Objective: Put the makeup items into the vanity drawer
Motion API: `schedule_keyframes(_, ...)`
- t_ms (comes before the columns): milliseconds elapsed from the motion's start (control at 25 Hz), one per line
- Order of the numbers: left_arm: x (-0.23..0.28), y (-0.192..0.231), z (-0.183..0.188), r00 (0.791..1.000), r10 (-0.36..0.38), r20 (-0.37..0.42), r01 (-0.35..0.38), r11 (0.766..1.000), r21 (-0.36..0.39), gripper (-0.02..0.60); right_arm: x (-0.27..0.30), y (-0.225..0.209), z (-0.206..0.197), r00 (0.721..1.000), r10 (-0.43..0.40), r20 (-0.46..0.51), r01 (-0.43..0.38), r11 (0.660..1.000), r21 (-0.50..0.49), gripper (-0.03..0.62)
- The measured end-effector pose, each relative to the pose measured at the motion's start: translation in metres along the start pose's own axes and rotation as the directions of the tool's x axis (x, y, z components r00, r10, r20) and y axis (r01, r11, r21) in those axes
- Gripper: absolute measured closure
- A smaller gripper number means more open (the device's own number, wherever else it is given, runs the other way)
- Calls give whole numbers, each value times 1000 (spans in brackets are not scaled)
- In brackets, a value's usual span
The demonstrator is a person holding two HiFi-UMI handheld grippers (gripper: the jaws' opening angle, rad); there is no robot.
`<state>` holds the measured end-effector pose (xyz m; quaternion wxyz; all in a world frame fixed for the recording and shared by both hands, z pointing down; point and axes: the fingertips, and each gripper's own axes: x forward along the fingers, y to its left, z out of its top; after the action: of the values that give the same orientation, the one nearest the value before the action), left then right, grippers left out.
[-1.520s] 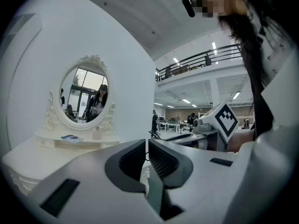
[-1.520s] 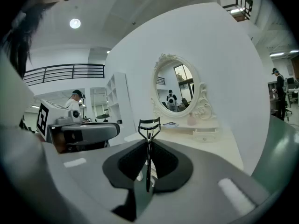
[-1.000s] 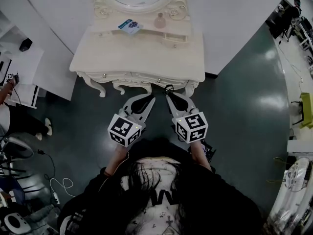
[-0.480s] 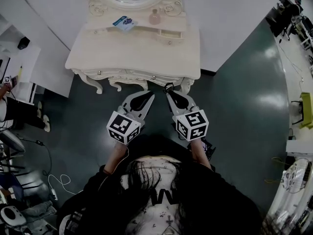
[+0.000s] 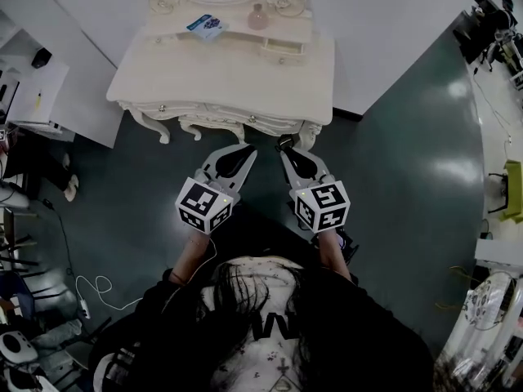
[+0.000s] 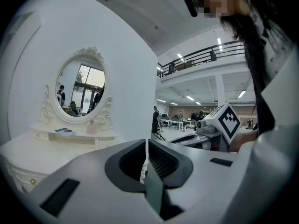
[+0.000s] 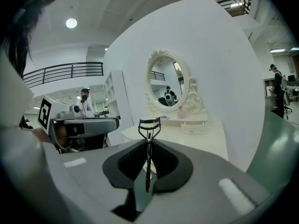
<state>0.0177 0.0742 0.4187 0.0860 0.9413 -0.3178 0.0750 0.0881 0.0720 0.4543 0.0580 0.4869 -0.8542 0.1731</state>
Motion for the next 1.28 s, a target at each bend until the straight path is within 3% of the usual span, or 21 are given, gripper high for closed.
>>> schedule_keyframes(480, 23, 36, -2, 999, -25, -31, 26, 999, 20, 563, 42, -15, 5, 1000, -7, -3, 8, 1000, 20, 557)
schedule_keyframes(1280, 98, 209, 32, 985, -168, -36, 169, 985, 19, 563, 201, -61, 61, 985, -165, -52, 166, 986, 20, 557)
